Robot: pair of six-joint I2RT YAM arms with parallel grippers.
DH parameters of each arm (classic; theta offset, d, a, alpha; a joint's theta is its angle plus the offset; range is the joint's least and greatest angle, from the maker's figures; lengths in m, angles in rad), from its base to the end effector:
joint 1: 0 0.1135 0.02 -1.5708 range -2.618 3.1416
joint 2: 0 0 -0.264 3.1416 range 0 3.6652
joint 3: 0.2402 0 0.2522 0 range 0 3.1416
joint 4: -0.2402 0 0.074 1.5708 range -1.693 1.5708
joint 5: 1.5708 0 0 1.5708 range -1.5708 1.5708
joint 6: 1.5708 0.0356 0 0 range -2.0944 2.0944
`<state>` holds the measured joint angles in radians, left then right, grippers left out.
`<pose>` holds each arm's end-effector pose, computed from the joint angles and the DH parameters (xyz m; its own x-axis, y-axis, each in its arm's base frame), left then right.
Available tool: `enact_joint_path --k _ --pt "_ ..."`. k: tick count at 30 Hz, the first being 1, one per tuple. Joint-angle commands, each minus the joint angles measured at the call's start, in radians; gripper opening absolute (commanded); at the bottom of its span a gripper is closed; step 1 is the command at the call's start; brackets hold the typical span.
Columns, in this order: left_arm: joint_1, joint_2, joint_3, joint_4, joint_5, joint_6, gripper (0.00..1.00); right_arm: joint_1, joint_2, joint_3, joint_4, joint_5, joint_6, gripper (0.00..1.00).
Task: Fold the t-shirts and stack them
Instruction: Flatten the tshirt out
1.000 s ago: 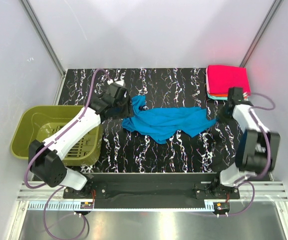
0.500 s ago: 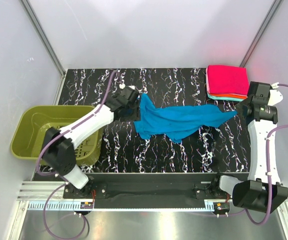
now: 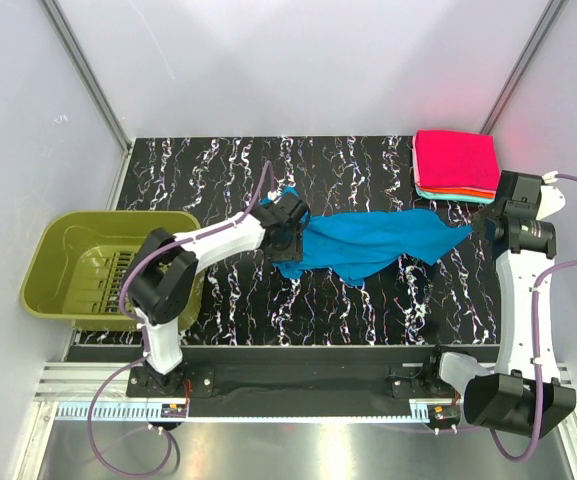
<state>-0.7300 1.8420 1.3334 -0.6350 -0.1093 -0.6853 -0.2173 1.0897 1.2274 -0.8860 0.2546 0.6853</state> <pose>0.2852 -0.2500 0.2014 -0.9233 -0.0180 -0.3836 0.0579 0.9810 -0.1854 0.2048 -0.0544 0.3668 -0.2683 0.6865 -0.6758 0.7216 0.6080 0.3312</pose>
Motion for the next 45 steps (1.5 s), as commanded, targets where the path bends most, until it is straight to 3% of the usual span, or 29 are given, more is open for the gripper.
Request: enact_joint_path --k 1,4,5,6,8,11,18,29,33,36,40,42,45 --pt "-0.012 0.014 -0.003 0.026 -0.007 -0.049 0.53 -0.005 -0.007 -0.003 0.042 -0.023 -0.006 0.0" --pt "-0.02 0.069 0.012 0.028 -0.004 -0.036 0.54 -0.005 -0.007 -0.006 0.05 -0.034 0.003 0.0" --pt "-0.022 0.08 0.029 0.021 -0.009 -0.033 0.34 -0.005 -0.004 -0.005 0.051 -0.034 0.005 0.0" --pt "-0.02 0.082 0.039 0.009 -0.026 -0.025 0.24 -0.005 0.001 0.003 0.05 -0.037 0.005 0.0" --pt "-0.008 0.048 0.093 -0.066 -0.084 -0.01 0.09 -0.007 0.019 0.03 0.02 -0.003 0.003 0.0" --pt "0.029 -0.062 0.166 -0.159 -0.159 0.015 0.0 -0.025 0.045 0.072 -0.037 0.07 0.0 0.0" --pt "0.179 -0.257 0.182 -0.207 -0.164 0.046 0.0 -0.125 0.064 0.148 -0.074 0.074 -0.006 0.0" --pt "0.211 -0.152 0.135 -0.129 0.019 0.033 0.01 -0.146 -0.019 0.178 -0.114 0.049 0.002 0.0" --pt "0.213 -0.129 0.096 0.041 0.16 0.038 0.0 -0.146 -0.051 0.155 -0.108 0.073 0.006 0.0" --pt "0.211 -0.071 0.174 0.086 0.229 0.043 0.0 -0.146 -0.059 0.141 -0.09 0.087 0.005 0.0" --pt "0.215 0.014 0.416 0.103 0.336 0.038 0.0 -0.146 -0.028 0.168 -0.087 0.104 0.008 0.0" --pt "0.215 0.016 0.447 0.142 0.365 0.024 0.0 -0.146 -0.024 0.199 -0.093 0.107 0.011 0.0" --pt "0.211 -0.041 0.362 0.178 0.369 0.012 0.0 -0.146 -0.027 0.224 -0.103 0.113 0.008 0.0"
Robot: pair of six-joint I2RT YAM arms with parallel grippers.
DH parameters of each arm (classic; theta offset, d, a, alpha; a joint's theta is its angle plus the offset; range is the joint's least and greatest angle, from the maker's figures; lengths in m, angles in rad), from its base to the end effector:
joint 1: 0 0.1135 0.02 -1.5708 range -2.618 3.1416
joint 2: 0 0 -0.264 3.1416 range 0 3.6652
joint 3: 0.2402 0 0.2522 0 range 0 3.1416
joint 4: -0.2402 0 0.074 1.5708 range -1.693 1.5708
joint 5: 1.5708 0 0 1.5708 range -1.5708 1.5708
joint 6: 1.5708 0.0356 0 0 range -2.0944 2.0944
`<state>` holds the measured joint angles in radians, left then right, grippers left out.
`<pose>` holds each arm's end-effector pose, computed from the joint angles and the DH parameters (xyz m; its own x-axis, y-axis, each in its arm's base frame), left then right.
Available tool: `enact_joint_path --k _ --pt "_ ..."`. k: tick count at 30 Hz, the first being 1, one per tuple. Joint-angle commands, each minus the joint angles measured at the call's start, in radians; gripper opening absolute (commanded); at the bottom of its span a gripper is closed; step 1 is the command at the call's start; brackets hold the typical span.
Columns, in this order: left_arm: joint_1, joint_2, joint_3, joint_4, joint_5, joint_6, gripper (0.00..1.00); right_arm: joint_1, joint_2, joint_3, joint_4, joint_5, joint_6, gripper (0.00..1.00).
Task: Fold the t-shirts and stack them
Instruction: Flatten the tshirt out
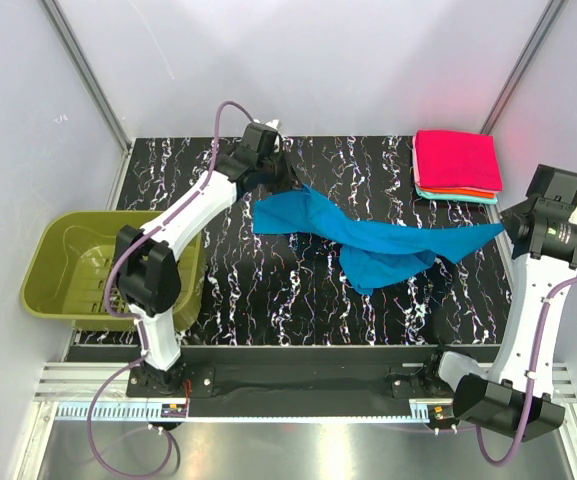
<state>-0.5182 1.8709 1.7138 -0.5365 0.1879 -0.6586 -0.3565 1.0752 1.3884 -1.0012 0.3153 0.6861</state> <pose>0.3730 -0.2203 0.3170 -0.8134 -0.2283 -0.5350 0.1436 0.8125 -0.5651 0.1764 -0.0775 0.4098 -0.1080 0.6829 -0.7225 0.8074 0.4842 0.3371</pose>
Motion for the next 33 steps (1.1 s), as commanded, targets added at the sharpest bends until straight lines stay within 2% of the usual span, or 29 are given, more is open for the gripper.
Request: enact_joint_path --k 1,3,4,5,7,8,10,11,14,16,21,25,29,33 --pt "0.001 -0.091 -0.116 0.072 0.009 -0.018 0.0 -0.007 -0.018 0.064 0.009 0.053 0.006 0.0" --pt "0.001 -0.168 -0.233 0.05 -0.065 -0.026 0.0 -0.007 -0.021 0.061 0.01 0.057 -0.008 0.0" --pt "0.003 -0.194 -0.353 0.05 -0.099 -0.03 0.0 -0.007 -0.021 0.06 0.01 0.059 -0.013 0.0" --pt "0.003 -0.235 -0.406 0.044 -0.144 -0.041 0.03 -0.007 -0.023 0.055 0.01 0.061 -0.02 0.0" --pt "0.004 -0.265 -0.507 0.021 -0.177 -0.041 0.14 -0.007 -0.021 0.052 0.01 0.062 -0.028 0.0" --pt "0.004 -0.294 -0.522 -0.002 -0.185 -0.039 0.24 -0.007 -0.021 0.054 0.01 0.061 -0.031 0.0" --pt "-0.02 -0.337 -0.543 -0.075 -0.25 -0.045 0.33 -0.007 -0.021 0.054 0.012 0.051 -0.031 0.0" --pt "-0.041 -0.389 -0.545 -0.094 -0.33 -0.055 0.45 -0.007 -0.023 0.052 0.013 0.041 -0.023 0.0" --pt "-0.152 -0.459 -0.536 -0.126 -0.456 -0.087 0.55 -0.007 -0.034 0.038 0.022 -0.028 -0.002 0.0" --pt "-0.192 -0.46 -0.537 -0.122 -0.45 -0.127 0.55 -0.007 -0.05 0.009 0.056 -0.085 0.009 0.0" --pt "-0.252 -0.401 -0.588 -0.091 -0.398 -0.32 0.46 -0.007 -0.067 -0.074 0.096 -0.197 0.027 0.0" --pt "-0.339 -0.359 -0.667 -0.056 -0.363 -0.507 0.4 -0.007 -0.072 -0.123 0.116 -0.226 0.021 0.0" --pt "-0.375 -0.297 -0.715 -0.007 -0.308 -0.726 0.38 -0.007 -0.08 -0.135 0.128 -0.231 0.015 0.0" --pt "-0.39 -0.276 -0.749 0.021 -0.292 -0.866 0.38 -0.007 -0.083 -0.131 0.133 -0.261 0.015 0.0"
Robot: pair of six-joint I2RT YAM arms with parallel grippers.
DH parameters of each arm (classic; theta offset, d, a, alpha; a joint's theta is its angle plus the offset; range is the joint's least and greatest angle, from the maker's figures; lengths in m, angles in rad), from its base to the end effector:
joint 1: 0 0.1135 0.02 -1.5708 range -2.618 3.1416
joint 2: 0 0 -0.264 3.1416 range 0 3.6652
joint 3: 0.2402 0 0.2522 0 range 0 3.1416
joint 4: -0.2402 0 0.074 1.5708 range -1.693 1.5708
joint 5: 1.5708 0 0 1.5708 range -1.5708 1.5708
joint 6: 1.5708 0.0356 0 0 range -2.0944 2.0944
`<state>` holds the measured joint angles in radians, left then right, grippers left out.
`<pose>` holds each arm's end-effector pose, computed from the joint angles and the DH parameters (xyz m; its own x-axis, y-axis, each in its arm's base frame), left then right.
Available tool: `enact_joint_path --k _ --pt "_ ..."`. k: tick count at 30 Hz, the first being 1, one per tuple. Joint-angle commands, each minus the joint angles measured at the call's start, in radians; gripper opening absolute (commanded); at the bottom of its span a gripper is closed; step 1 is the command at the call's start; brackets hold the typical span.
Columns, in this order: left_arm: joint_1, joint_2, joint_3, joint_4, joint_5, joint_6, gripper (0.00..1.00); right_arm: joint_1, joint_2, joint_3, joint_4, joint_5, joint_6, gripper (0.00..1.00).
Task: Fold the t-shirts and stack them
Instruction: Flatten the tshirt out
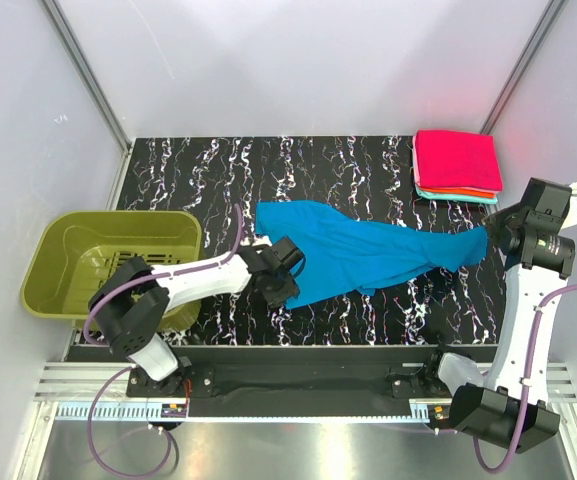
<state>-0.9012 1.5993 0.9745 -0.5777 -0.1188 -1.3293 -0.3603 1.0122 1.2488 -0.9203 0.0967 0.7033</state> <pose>0.1899 -0.2331 0.1808 -0.8687 -0.4559 -0.1935 -0.3824 0.8657 -0.3231 0.1756 -0.0698 0.3840 -0.1786 0.7552 -0.6307 0.7034 0.5462 0.4549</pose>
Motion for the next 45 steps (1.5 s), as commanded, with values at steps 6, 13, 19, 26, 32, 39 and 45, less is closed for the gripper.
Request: enact_joint_path --k 6,13,19,26,32,39,45 --pt "-0.036 0.013 -0.057 0.065 -0.01 -0.31 0.45 -0.003 -0.024 0.008 0.055 -0.045 -0.005 0.0" --pt "-0.05 0.054 -0.074 0.068 -0.034 -0.343 0.46 -0.003 -0.023 -0.002 0.064 -0.051 -0.008 0.0" --pt "-0.053 0.08 -0.071 0.065 -0.045 -0.324 0.45 -0.003 -0.026 0.003 0.066 -0.048 -0.013 0.0" --pt "-0.051 0.018 -0.099 0.046 -0.119 -0.289 0.17 -0.003 -0.024 -0.005 0.069 -0.057 -0.007 0.0" --pt "-0.053 -0.097 -0.062 -0.125 -0.193 -0.32 0.39 -0.003 -0.032 0.001 0.069 -0.069 -0.002 0.0" --pt "-0.053 -0.199 -0.051 -0.145 -0.177 -0.493 0.57 -0.003 -0.034 -0.012 0.069 -0.083 0.007 0.0" --pt "-0.054 -0.139 0.013 -0.172 -0.147 -0.573 0.54 -0.003 -0.043 -0.015 0.07 -0.084 0.004 0.0"
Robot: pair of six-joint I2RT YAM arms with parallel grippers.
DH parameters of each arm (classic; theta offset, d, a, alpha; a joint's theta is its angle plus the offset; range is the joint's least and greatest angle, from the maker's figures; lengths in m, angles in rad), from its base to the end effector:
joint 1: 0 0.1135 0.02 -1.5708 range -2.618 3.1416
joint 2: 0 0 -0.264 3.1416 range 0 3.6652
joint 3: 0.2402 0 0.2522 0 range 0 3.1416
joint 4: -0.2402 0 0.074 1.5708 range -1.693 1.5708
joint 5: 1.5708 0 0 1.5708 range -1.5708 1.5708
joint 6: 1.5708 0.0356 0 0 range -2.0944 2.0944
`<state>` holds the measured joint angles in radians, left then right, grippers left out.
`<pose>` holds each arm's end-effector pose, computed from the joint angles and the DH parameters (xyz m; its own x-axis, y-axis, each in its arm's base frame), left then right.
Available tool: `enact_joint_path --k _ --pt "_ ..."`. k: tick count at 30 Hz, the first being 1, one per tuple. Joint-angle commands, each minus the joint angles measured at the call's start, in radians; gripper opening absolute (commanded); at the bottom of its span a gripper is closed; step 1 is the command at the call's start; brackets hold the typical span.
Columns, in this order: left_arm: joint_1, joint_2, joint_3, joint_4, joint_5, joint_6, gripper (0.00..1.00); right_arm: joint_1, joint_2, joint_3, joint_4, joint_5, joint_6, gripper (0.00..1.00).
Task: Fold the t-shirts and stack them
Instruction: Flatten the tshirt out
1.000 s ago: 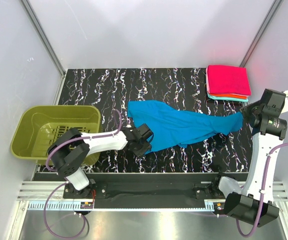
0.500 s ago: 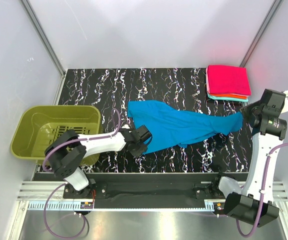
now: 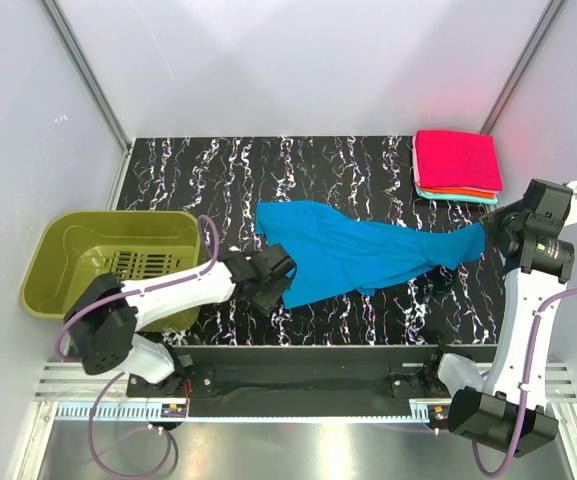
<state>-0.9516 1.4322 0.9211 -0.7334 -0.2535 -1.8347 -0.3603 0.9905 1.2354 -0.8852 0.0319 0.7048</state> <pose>0.1589 -0.2076 0.2047 -0.5726 -0.8068 -0.1457 -0.7242 0.5811 -0.3714 0.1739 -0.0667 0.3864 -0.1821 0.7606 -0.6232 0.6489 0.5691 0.5050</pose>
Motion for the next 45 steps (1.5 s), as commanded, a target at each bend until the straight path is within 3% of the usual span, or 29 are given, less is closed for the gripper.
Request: enact_joint_path --k 1,15,25,28,35,40,45 --pt "-0.006 0.065 0.08 -0.023 -0.001 -0.074 0.53 -0.003 -0.021 -0.002 0.035 -0.02 0.004 0.0" --pt "-0.015 0.227 0.119 -0.049 0.074 -0.17 0.46 -0.003 -0.016 -0.013 0.045 -0.02 -0.011 0.0" --pt "-0.016 0.309 0.142 -0.05 0.091 -0.144 0.43 -0.003 -0.016 -0.013 0.049 -0.024 -0.016 0.0" --pt "-0.013 0.318 0.128 -0.05 0.082 -0.133 0.37 -0.003 -0.018 -0.017 0.049 -0.021 -0.019 0.0" --pt "-0.004 0.28 0.119 -0.05 0.021 -0.071 0.0 -0.003 -0.032 -0.014 0.038 -0.012 -0.019 0.0" --pt "0.001 0.231 0.122 -0.05 -0.047 -0.022 0.0 -0.003 -0.033 -0.022 0.034 -0.013 -0.008 0.0" --pt "0.005 0.142 0.188 -0.055 -0.179 0.136 0.0 -0.003 -0.03 0.01 0.019 -0.029 -0.01 0.0"
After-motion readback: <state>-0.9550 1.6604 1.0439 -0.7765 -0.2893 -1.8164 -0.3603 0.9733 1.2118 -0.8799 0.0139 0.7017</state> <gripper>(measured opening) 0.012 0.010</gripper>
